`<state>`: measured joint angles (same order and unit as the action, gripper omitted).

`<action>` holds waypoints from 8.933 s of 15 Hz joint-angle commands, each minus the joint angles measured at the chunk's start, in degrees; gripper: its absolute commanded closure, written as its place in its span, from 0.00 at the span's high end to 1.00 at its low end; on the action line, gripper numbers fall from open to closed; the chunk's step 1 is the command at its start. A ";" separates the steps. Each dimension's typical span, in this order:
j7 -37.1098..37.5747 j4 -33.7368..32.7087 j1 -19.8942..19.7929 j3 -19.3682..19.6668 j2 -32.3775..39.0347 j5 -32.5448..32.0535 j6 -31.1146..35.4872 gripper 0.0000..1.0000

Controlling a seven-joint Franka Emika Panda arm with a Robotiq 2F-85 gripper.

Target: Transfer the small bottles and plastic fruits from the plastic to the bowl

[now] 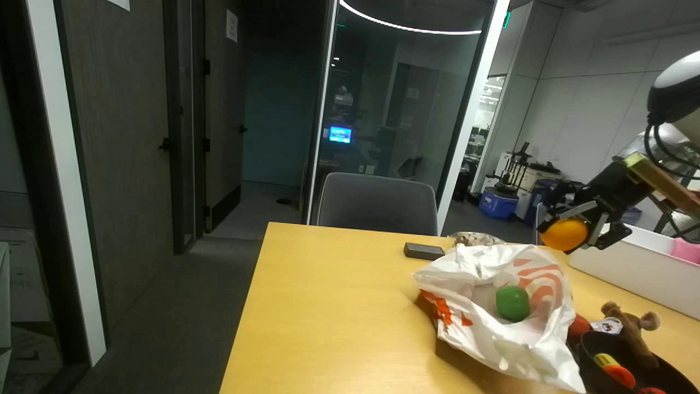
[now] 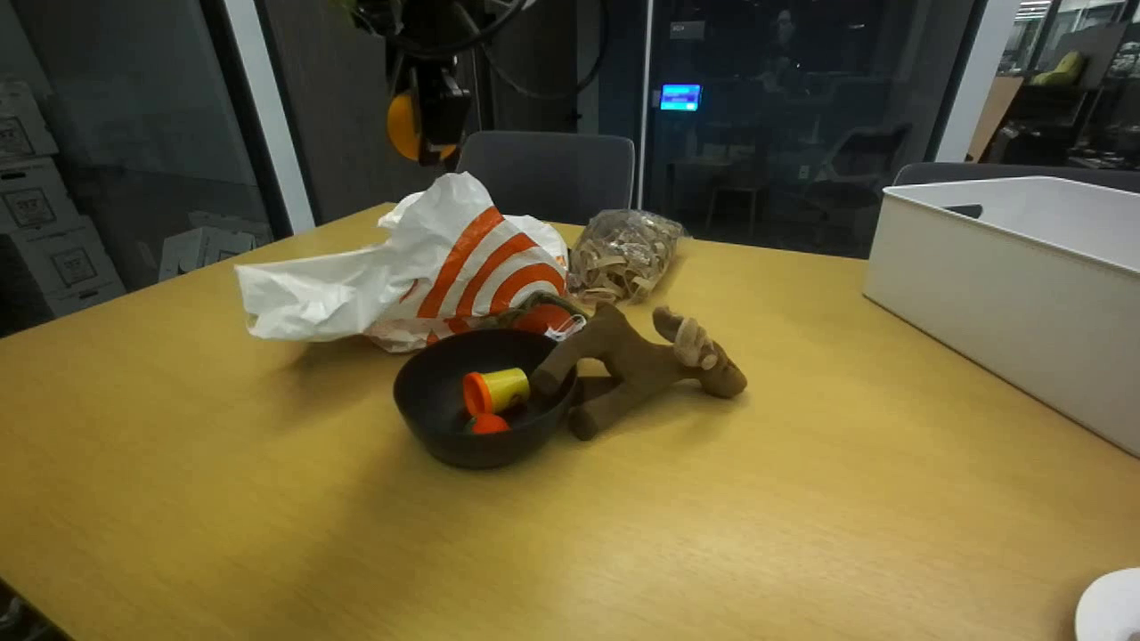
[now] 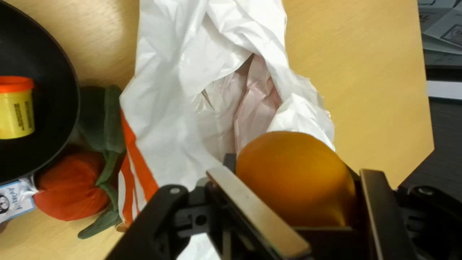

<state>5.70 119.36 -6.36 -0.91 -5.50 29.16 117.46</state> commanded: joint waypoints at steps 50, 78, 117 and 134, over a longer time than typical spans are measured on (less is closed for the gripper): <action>68.17 -2.84 13.83 0.04 19.27 -50.16 17.74 1.00; 87.10 -8.99 18.08 6.30 27.47 -62.21 17.08 1.00; -2.61 -7.07 2.55 2.99 3.63 -2.60 -16.08 0.56; 38.32 9.09 -1.48 6.38 3.97 -24.62 -1.68 0.56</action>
<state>36.21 127.73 -8.40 6.05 -2.92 7.89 113.15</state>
